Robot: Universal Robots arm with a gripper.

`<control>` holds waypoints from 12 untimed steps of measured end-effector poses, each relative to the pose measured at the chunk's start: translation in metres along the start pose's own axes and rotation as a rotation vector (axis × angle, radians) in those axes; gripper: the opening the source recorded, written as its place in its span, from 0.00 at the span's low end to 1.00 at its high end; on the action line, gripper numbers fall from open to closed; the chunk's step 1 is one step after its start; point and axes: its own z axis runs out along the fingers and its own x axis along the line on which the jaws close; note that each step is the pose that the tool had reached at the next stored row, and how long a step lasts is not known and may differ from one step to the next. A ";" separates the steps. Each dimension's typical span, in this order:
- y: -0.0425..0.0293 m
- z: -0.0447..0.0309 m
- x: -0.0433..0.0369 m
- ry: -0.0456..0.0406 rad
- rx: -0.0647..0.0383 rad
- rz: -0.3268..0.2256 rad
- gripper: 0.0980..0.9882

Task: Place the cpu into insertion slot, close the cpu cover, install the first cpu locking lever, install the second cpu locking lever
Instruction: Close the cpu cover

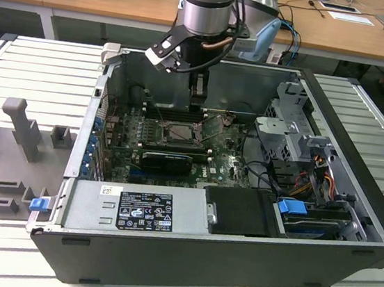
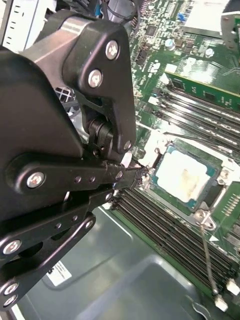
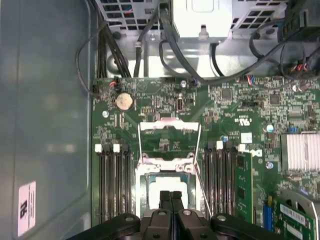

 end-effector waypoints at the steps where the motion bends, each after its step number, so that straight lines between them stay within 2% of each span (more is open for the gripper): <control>1: 0.0017 0.0002 0.0001 0.0001 0.000 0.000 0.01; 4: 0.0050 0.0004 0.0001 0.0000 0.000 0.000 0.01; 8: 0.0054 -0.0006 0.0002 -0.0002 0.000 0.000 0.01; 11: 0.0056 -0.0040 0.0002 -0.0001 0.000 0.000 0.01; 12: 0.0058 -0.0074 0.0003 -0.0001 0.000 0.000 0.01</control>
